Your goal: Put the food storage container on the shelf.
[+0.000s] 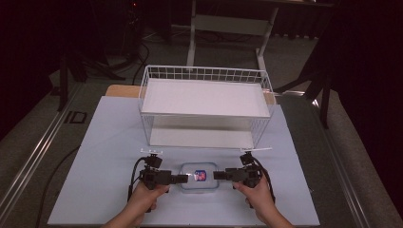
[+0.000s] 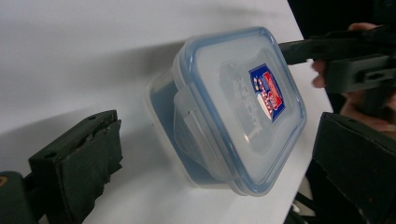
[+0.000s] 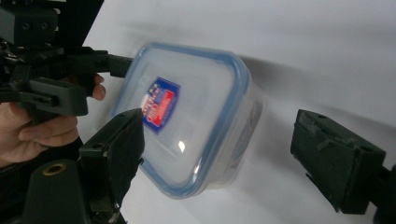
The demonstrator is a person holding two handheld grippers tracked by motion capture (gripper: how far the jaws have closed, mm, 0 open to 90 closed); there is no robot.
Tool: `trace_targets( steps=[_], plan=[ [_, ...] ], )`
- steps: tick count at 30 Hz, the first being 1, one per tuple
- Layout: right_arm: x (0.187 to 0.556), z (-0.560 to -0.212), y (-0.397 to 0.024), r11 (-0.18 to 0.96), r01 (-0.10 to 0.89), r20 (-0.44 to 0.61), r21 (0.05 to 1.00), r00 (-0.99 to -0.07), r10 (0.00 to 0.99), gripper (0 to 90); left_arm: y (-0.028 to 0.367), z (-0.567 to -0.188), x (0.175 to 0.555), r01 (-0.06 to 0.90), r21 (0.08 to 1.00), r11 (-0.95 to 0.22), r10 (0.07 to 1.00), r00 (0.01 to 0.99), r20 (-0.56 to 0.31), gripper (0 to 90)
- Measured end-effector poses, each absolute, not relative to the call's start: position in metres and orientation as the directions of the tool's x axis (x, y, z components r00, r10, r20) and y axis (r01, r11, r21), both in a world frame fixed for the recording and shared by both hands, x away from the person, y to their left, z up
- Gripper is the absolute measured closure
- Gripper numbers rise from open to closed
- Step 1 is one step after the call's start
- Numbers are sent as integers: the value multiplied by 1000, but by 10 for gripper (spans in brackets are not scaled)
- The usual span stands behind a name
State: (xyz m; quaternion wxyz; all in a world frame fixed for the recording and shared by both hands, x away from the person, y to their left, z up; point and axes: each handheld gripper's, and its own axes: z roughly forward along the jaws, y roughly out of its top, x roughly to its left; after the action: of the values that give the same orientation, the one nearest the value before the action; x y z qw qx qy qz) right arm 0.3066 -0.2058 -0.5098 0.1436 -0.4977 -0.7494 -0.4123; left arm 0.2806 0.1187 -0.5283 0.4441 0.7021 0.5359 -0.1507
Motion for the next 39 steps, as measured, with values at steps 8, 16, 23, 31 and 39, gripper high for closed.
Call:
trace_targets(
  steps=[8,16,23,31,39],
  plan=[
    [308,-525,-202,139,914,706,382,-386,594,227,114,-539,283,911,412,-28,585,349,-732,165],
    [306,-527,-195,140,928,724,346,-359,589,399,109,-543,281,912,408,-30,567,352,-745,290],
    [299,-525,-195,109,932,717,347,-338,609,417,107,-530,276,889,454,-54,618,387,-684,411],
    [287,-519,-191,104,910,673,401,-370,641,424,107,-524,270,877,474,-85,634,414,-653,447],
    [274,-517,-189,115,868,618,484,-431,658,426,103,-520,255,837,538,-102,659,461,-594,464]
  ],
)
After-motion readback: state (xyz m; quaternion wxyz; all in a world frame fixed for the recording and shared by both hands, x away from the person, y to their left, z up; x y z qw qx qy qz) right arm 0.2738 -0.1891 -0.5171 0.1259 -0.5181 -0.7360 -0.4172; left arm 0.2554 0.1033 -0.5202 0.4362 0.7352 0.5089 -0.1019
